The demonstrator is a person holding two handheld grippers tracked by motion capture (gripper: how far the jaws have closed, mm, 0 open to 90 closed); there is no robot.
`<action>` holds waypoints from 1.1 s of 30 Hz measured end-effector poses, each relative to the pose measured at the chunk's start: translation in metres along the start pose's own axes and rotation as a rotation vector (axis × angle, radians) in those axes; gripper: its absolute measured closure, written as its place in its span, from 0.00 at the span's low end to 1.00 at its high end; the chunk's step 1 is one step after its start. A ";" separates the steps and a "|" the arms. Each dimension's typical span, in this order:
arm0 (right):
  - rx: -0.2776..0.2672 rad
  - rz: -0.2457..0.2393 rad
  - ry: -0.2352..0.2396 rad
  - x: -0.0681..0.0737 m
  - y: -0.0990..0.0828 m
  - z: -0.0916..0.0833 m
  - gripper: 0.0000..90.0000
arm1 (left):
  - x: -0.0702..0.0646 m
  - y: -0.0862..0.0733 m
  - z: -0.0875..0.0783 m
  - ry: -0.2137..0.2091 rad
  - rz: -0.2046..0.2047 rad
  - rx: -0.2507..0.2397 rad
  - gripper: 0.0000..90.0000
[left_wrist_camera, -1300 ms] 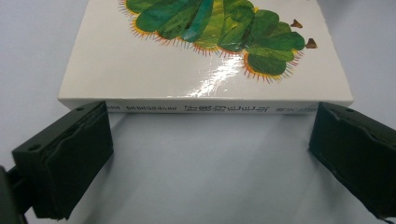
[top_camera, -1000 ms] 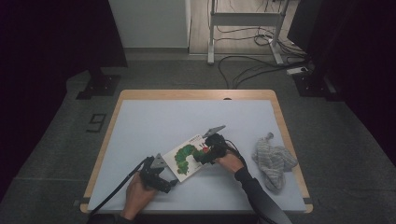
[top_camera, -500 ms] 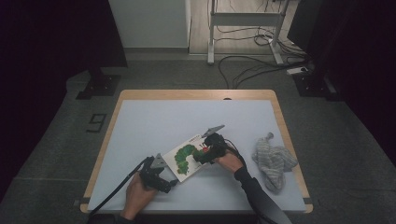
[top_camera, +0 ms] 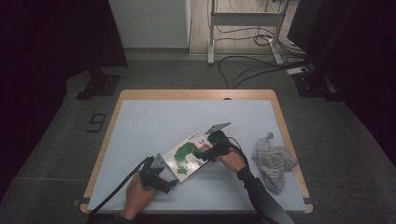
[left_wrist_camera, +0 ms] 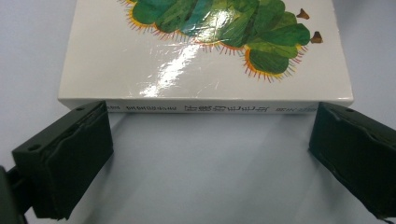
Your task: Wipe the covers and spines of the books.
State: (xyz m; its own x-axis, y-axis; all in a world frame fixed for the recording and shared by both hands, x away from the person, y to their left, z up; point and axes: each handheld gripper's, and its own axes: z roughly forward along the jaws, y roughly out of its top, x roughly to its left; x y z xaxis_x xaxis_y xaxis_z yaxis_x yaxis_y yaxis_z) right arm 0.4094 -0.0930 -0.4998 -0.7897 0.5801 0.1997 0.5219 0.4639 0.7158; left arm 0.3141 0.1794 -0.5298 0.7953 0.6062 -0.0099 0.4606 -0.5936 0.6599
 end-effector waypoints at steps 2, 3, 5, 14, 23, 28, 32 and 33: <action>-0.004 0.004 0.006 0.000 0.000 -0.003 0.05 | 0.000 0.000 0.000 0.001 0.003 0.002 0.00; -0.005 0.004 0.010 0.000 0.000 -0.004 0.05 | 0.000 0.000 0.000 0.002 0.005 0.005 0.00; -0.009 0.014 0.016 0.000 -0.001 -0.008 0.06 | 0.000 0.000 0.000 0.002 0.005 0.005 0.00; -0.021 0.019 0.059 0.005 -0.002 -0.015 0.13 | 0.000 0.000 0.000 0.002 0.004 0.004 0.00; 0.072 -0.072 0.057 0.000 0.007 -0.015 0.19 | 0.000 0.000 0.000 0.002 0.003 0.004 0.00; 0.104 -0.113 0.059 -0.004 0.016 -0.019 0.31 | 0.000 0.000 -0.001 0.005 0.004 0.008 0.00; 0.130 -0.136 0.051 -0.004 0.020 -0.021 0.37 | -0.001 0.000 -0.001 0.007 0.003 0.009 0.00; 0.135 -0.140 0.050 -0.004 0.020 -0.022 0.38 | -0.001 0.000 -0.001 0.008 0.003 0.009 0.00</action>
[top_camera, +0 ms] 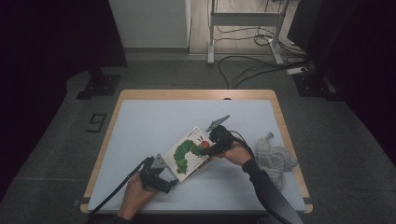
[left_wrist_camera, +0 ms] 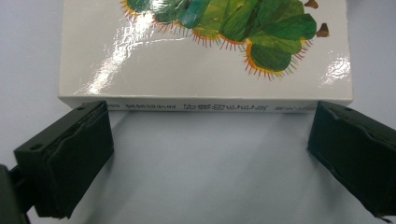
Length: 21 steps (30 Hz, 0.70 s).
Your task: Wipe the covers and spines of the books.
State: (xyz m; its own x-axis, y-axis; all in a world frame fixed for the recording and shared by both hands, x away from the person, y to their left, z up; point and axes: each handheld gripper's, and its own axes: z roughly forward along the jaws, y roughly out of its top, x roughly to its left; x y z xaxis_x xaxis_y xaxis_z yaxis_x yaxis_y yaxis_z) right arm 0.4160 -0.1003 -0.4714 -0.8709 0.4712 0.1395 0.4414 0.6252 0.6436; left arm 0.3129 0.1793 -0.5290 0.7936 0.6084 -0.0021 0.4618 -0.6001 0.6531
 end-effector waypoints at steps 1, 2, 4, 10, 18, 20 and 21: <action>0.005 -0.002 0.000 0.000 0.000 -0.001 0.39 | 0.000 0.000 0.000 0.000 0.000 0.000 0.00; 0.010 -0.005 -0.002 0.000 0.000 -0.001 0.41 | 0.000 0.000 0.000 0.002 0.002 -0.001 0.00; 0.010 -0.010 -0.007 0.001 0.000 -0.002 0.43 | -0.002 -0.001 -0.001 0.007 0.005 -0.010 0.01; -0.019 -0.026 -0.007 0.003 -0.004 -0.009 0.52 | -0.002 -0.001 -0.001 0.013 -0.014 0.000 0.00; -0.035 -0.051 -0.014 0.010 -0.011 -0.020 0.58 | 0.005 0.002 -0.010 0.027 -0.029 0.013 0.01; -0.038 -0.056 -0.020 0.012 -0.013 -0.021 0.59 | 0.008 0.004 -0.015 0.003 -0.058 -0.023 0.02; -0.037 -0.055 -0.021 0.013 -0.014 -0.022 0.59 | 0.010 0.005 -0.017 -0.012 -0.071 -0.042 0.03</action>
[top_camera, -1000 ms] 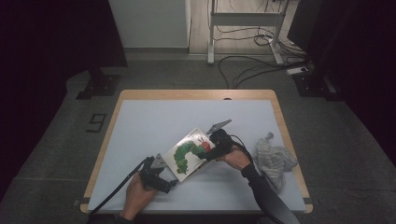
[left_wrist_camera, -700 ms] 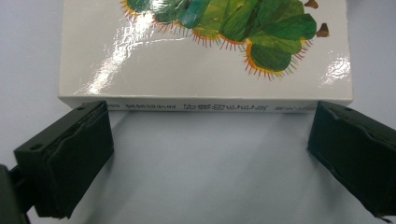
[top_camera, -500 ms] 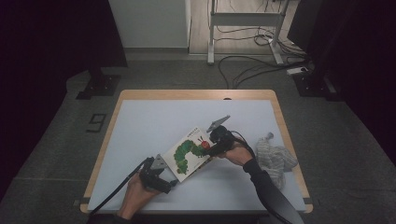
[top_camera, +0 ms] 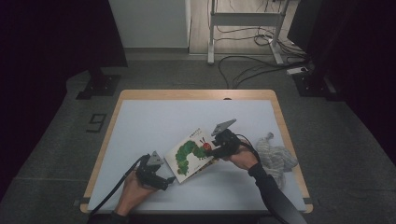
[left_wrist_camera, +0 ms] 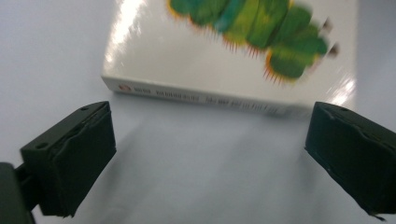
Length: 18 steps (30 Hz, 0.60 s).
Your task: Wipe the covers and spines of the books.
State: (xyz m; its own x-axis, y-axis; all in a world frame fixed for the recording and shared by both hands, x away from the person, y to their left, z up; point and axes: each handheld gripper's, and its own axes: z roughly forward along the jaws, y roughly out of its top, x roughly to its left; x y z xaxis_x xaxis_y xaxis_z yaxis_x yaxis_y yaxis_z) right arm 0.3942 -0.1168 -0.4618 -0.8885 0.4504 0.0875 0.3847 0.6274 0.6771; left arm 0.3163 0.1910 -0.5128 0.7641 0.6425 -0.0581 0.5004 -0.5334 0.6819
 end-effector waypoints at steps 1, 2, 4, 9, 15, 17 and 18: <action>-0.003 -0.006 -0.001 0.000 -0.001 -0.001 0.60 | 0.001 0.001 -0.002 -0.011 -0.009 -0.014 0.03; -0.003 -0.003 -0.002 0.001 -0.002 -0.002 0.60 | 0.002 0.002 -0.003 -0.014 -0.014 -0.021 0.04; -0.006 -0.008 -0.005 0.002 -0.004 -0.003 0.61 | 0.003 0.002 -0.005 -0.015 -0.016 -0.022 0.04; -0.008 -0.010 -0.010 0.004 -0.010 -0.006 0.63 | 0.003 0.003 -0.004 -0.024 -0.021 -0.017 0.04; -0.016 -0.001 -0.012 0.007 -0.019 -0.011 0.65 | 0.004 0.005 -0.004 -0.036 -0.029 -0.023 0.04; -0.019 -0.002 -0.012 0.007 -0.021 -0.012 0.66 | 0.004 0.006 -0.004 -0.043 -0.030 -0.026 0.04; -0.019 -0.005 -0.010 0.007 -0.022 -0.013 0.66 | 0.004 0.007 -0.004 -0.046 -0.030 -0.027 0.05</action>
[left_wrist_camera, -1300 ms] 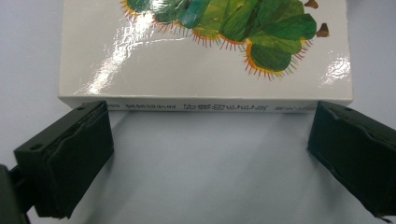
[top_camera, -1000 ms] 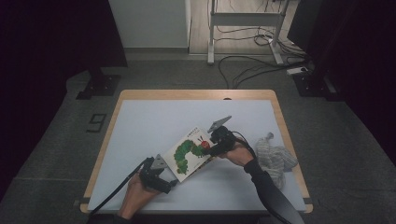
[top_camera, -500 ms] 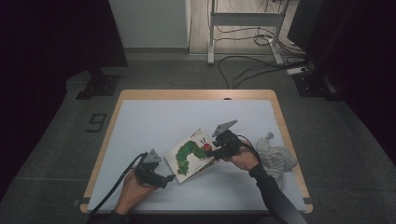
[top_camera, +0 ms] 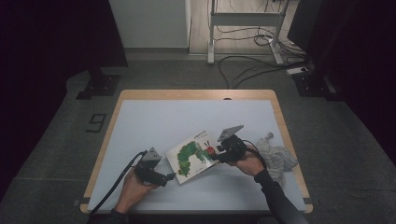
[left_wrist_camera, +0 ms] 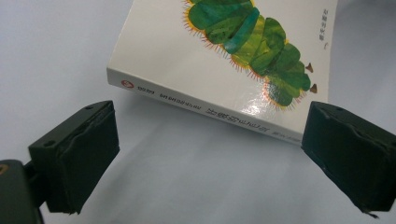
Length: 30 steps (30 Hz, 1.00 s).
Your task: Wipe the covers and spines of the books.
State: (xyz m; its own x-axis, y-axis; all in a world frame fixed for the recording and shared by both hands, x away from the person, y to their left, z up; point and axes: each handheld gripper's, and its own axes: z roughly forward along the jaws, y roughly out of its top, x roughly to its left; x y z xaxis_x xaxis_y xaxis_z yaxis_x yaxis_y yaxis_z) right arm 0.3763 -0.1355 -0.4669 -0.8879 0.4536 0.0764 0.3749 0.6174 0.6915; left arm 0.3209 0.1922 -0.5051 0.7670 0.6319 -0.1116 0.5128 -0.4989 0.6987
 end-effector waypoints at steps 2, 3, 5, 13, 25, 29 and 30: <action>-0.004 0.003 -0.003 0.001 -0.002 -0.001 0.66 | -0.001 0.001 0.001 -0.004 -0.002 0.000 0.05; -0.005 0.005 -0.004 0.001 -0.004 -0.001 0.66 | -0.001 0.002 0.001 -0.005 0.002 0.001 0.05; -0.008 0.008 -0.006 0.001 -0.006 -0.002 0.67 | -0.001 0.004 0.001 -0.009 0.008 0.005 0.06; -0.018 0.030 -0.001 0.001 -0.020 -0.002 0.68 | -0.006 0.012 0.006 -0.030 0.036 0.020 0.12; -0.038 0.070 0.011 -0.002 -0.037 0.002 0.69 | -0.017 0.023 0.007 -0.041 0.057 -0.009 0.35; -0.040 0.077 0.013 -0.004 -0.039 0.005 0.65 | -0.020 0.025 0.006 -0.046 0.058 -0.004 0.39; -0.038 0.077 0.014 -0.004 -0.039 0.006 0.64 | -0.021 0.026 0.005 -0.045 0.055 -0.004 0.40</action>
State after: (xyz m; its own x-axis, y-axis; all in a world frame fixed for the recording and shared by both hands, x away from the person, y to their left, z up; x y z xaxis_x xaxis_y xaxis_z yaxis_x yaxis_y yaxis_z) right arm 0.3667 -0.1576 -0.4982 -0.8607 0.4894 0.1400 0.4317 0.5561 0.7102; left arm 0.3201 0.1632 -0.4885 0.8107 0.5760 -0.1049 0.4679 -0.5296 0.7075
